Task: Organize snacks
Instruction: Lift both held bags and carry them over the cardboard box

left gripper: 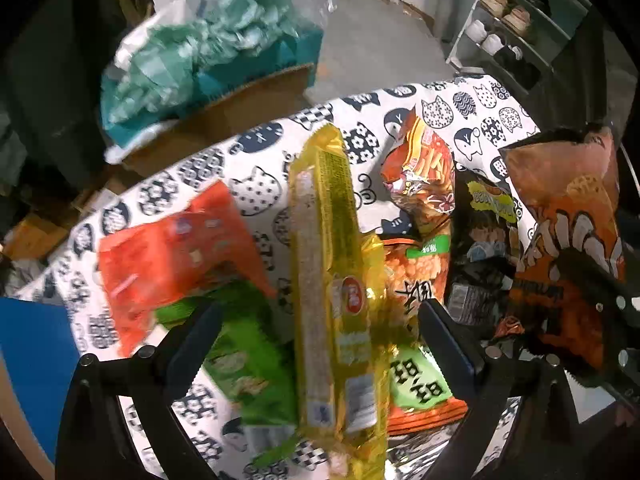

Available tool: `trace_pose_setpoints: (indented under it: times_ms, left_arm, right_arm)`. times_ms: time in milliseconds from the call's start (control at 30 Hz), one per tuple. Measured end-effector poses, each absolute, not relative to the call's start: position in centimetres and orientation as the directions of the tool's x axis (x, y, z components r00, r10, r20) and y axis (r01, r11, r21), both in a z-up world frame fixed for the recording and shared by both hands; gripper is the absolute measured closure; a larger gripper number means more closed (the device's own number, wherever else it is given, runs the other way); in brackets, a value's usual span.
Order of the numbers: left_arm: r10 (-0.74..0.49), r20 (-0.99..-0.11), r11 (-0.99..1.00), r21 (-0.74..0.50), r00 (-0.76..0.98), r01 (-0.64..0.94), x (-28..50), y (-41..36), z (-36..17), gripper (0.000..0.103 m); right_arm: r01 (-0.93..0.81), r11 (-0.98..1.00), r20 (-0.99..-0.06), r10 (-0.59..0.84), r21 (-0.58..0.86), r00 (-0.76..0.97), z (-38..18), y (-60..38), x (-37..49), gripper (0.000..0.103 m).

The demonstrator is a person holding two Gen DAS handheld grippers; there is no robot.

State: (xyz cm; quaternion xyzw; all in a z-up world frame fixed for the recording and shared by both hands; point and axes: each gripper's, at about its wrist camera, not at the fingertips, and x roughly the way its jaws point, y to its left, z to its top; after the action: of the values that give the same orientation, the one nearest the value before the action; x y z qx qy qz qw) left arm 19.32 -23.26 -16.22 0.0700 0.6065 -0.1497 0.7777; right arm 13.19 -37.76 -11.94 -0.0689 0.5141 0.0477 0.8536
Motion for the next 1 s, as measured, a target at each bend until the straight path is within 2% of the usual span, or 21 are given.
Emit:
trace_pose_setpoints:
  times_ms: [133, 200, 267, 300, 367, 400, 433, 600, 700, 1000]
  left_arm:
    - [-0.18, -0.969, 0.949, -0.125, 0.171, 0.291, 20.3, -23.3, -17.5, 0.006]
    - [-0.209, -0.966, 0.949, -0.164, 0.151, 0.267, 20.8, -23.0, -18.1, 0.025]
    - [-0.236, -0.964, 0.949, -0.203, 0.121, 0.241, 21.1, -22.7, -18.6, 0.037]
    - [-0.26, -0.96, 0.947, -0.233, 0.102, 0.222, 21.4, -22.4, -19.0, 0.041]
    - [-0.3, -0.952, 0.94, -0.283, 0.065, 0.19, 21.6, -22.0, -19.8, 0.042]
    - [-0.305, -0.951, 0.939, -0.29, 0.059, 0.186, 21.5, -21.9, -20.0, 0.051]
    - [-0.304, -0.95, 0.938, -0.288, 0.064, 0.192, 21.4, -21.9, -20.1, 0.056]
    - [-0.323, -0.942, 0.931, -0.299, 0.091, 0.207, 21.0, -21.7, -19.4, 0.069]
    - [-0.327, -0.937, 0.928, -0.294, 0.122, 0.229, 20.7, -21.5, -18.3, 0.072]
    - [-0.3, -0.927, 0.935, -0.239, 0.224, 0.262, 18.9, -20.8, -15.2, 0.073]
  right_arm:
    - [-0.134, 0.99, -0.887, 0.025, -0.042, 0.46, -12.2, -38.4, 13.6, 0.041]
    - [-0.128, 0.991, -0.887, 0.03, -0.032, 0.46, -12.2, -38.6, 13.6, 0.041]
    - [-0.126, 0.992, -0.889, 0.041, -0.019, 0.456, -12.4, -38.6, 13.6, 0.041]
    - [-0.127, 0.992, -0.89, 0.044, -0.015, 0.455, -12.4, -38.6, 13.6, 0.041]
    - [-0.13, 0.991, -0.89, 0.045, -0.016, 0.453, -12.5, -38.4, 13.6, 0.041]
    - [-0.131, 0.991, -0.891, 0.045, -0.017, 0.451, -12.6, -38.4, 13.7, 0.041]
    - [-0.132, 0.991, -0.892, 0.045, -0.016, 0.449, -12.6, -38.4, 13.6, 0.041]
    - [-0.142, 0.99, -0.896, 0.044, -0.021, 0.443, -12.9, -38.1, 13.5, 0.041]
    - [-0.147, 0.989, -0.895, 0.038, -0.031, 0.445, -12.8, -37.8, 13.4, 0.041]
    - [-0.159, 0.986, -0.888, 0.034, -0.044, 0.459, -11.6, -36.9, 12.8, 0.041]
